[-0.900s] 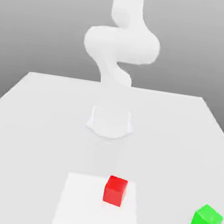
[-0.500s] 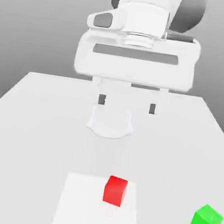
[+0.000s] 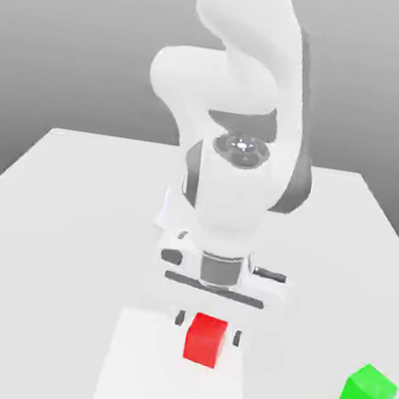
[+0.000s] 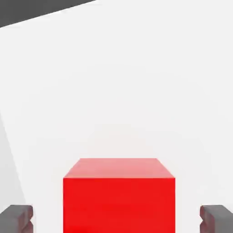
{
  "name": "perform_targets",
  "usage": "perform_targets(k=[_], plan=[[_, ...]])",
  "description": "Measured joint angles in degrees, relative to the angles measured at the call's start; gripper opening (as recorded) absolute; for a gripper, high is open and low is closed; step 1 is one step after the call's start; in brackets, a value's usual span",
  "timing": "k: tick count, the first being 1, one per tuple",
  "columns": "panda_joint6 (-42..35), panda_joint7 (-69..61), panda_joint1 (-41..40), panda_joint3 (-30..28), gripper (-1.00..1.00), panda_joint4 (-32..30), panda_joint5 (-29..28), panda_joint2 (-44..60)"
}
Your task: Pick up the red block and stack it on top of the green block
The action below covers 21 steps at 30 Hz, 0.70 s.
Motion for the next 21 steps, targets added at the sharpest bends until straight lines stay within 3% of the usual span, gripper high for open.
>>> perform_targets(k=[6,13,21], plan=[[0.1,0.1,0.0,0.0,-1.00,0.0,-0.1,0.0],[-10.8,-4.0,-0.5,2.7,-1.00,-1.2,5.3,-12.2],[-20.6,-7.6,9.8,10.7,-1.00,13.7,2.1,-6.4]])
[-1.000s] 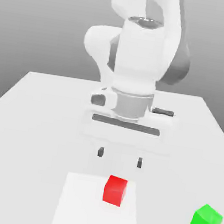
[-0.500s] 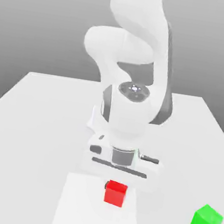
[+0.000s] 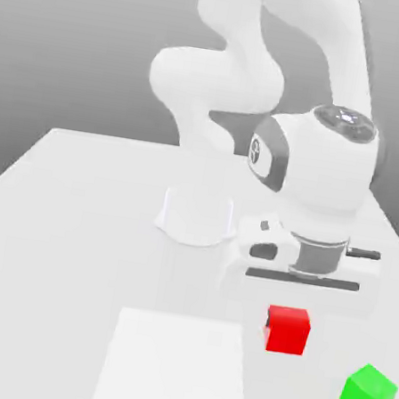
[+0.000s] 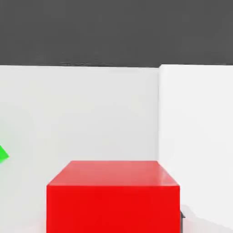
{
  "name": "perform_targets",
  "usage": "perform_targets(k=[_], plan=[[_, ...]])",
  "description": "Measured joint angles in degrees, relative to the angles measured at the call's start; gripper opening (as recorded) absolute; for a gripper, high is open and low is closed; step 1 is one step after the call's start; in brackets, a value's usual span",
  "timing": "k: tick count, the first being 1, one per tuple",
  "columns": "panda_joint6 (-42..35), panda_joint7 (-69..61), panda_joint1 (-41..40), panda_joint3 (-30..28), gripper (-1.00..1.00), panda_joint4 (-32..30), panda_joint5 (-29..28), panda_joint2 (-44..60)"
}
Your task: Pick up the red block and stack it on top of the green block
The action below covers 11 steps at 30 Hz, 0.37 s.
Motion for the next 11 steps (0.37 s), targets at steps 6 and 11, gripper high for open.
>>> perform_targets(k=[6,11], plan=[[0.1,0.8,5.2,2.2,-1.00,7.8,-5.1,8.1],[3.3,2.4,6.6,0.6,1.00,8.2,-7.5,11.9]])
